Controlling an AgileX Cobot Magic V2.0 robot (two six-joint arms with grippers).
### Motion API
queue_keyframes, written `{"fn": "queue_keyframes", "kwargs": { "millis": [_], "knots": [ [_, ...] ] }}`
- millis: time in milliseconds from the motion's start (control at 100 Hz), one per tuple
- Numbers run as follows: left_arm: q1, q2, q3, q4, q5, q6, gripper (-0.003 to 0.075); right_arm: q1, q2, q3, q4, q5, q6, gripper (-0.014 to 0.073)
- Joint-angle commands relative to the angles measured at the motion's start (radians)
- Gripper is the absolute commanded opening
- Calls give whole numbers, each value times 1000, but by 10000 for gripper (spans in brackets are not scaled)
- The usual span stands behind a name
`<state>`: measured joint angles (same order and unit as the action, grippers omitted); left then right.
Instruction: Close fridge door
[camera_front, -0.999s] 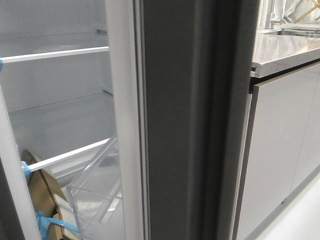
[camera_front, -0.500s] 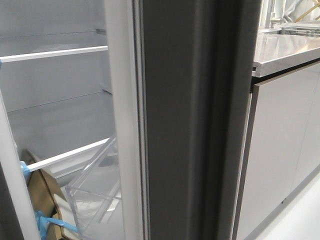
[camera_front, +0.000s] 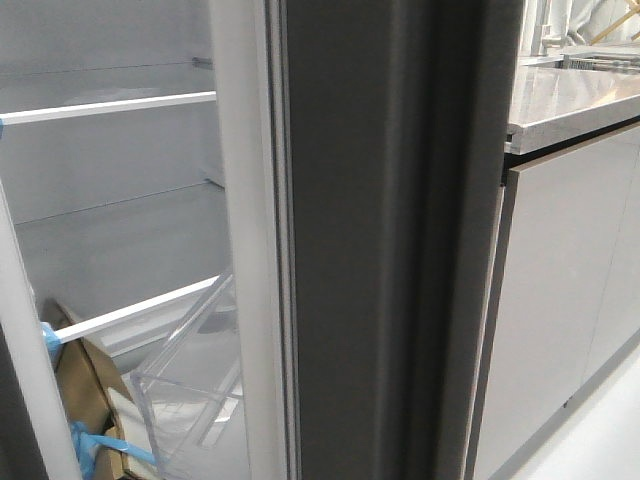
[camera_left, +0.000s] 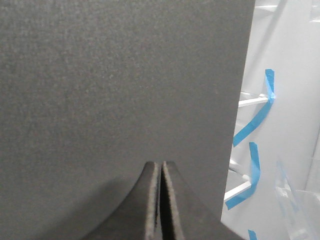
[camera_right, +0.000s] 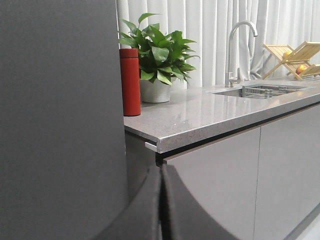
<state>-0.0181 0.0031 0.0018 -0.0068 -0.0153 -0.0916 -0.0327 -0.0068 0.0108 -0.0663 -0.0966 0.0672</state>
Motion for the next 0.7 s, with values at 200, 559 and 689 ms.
{"fn": "queue_keyframes", "kwargs": {
  "millis": [200,559,689],
  "knots": [
    [-3,19,28,-2,-77,-3,-21,-8,-13,12,3,63,-2,-76],
    [-3,19,28,-2,-77,-3,-21,-8,-1,-12,3,4,-2,-76],
    [-3,19,28,-2,-77,-3,-21,0,63,-89,3,11,38,-76]
  ]
}}
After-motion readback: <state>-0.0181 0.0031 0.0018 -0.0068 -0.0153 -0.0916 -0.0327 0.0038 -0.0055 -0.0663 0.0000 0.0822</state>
